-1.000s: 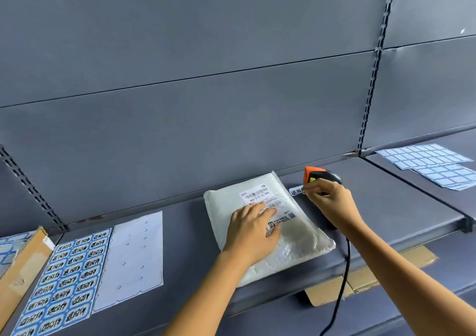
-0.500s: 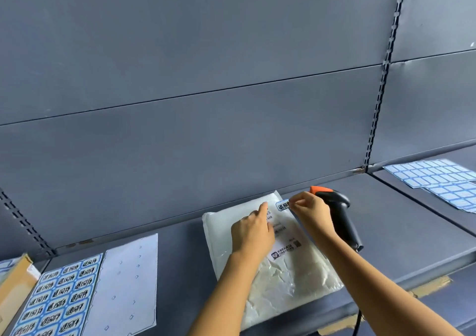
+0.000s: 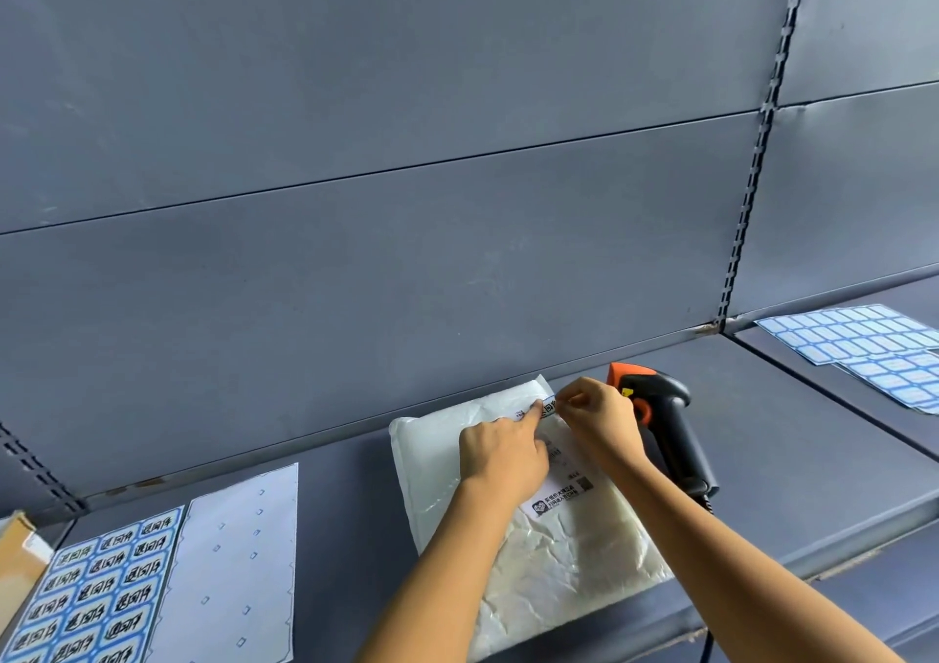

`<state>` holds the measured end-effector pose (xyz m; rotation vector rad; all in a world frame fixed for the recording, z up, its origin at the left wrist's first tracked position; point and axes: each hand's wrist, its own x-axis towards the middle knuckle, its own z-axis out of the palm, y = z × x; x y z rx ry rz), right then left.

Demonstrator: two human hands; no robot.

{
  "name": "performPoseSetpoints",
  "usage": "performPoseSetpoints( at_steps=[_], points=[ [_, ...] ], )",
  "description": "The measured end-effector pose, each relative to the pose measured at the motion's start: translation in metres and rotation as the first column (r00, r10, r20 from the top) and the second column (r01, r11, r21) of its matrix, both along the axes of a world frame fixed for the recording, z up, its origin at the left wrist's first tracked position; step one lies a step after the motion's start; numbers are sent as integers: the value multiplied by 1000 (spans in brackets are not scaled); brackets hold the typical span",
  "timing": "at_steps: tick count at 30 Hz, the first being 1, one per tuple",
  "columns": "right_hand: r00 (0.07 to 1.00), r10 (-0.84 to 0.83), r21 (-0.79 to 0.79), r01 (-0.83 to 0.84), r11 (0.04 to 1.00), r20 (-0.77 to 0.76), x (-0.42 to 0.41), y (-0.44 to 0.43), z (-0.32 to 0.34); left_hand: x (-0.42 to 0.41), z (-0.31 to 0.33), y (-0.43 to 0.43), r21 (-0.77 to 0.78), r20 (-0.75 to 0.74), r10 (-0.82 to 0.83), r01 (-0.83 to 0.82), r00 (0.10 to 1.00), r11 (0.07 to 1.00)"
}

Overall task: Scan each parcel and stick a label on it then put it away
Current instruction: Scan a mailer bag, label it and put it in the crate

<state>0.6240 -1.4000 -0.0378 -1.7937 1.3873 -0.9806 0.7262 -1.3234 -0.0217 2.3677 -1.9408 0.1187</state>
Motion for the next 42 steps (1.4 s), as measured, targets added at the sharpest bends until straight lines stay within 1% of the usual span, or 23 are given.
performPoseSetpoints(
  at_steps=[4,7,11,13,17,20,23,26,30,34,36,39,42],
  points=[
    [1000,3,-18,-3,1000,-22,-1,1,-2,1,-2,-2,0,21,4,-4,1000,1000],
    [1000,1,-8,-1,1000,-6,-3,3,-3,-2,-3,0,-10,42,1,-1,999,1000],
    [992,-76,60,70,996,97,-7,8,-7,-5,-4,3,-10,73,-26,27,997,1000],
    [990,-92,127,78,989,108,-11,12,-9,-4,-3,2,1,82,-29,29,996,1000],
    [998,5,259,-20,966,61,-19,19,-10,-4,-3,2,6,95,-31,31,995,1000],
    [992,117,322,-123,939,39,-22,22,-7,-4,-4,2,11,118,-31,30,993,999],
    [989,124,373,-146,916,84,-25,25,-4,-5,-4,0,18,115,-18,16,993,1000],
    [986,121,421,-157,893,112,-30,30,0,-7,-3,3,14,95,-4,3,996,1000],
    [984,151,477,-177,861,93,-38,41,6,-8,-6,8,6,48,18,-18,999,1000],
    [976,179,489,-218,845,125,-42,55,17,-7,-1,9,-6,18,1,-1,1000,1000],
    [971,168,495,-233,837,173,-43,60,19,-5,1,14,-80,-34,-2,-1,999,997],
    [959,139,498,-249,830,247,-44,68,21,1,4,25,-223,-166,4,-41,986,974],
    [948,92,479,-236,845,305,-47,74,23,11,12,38,-295,-259,31,-110,965,949]
  ],
)
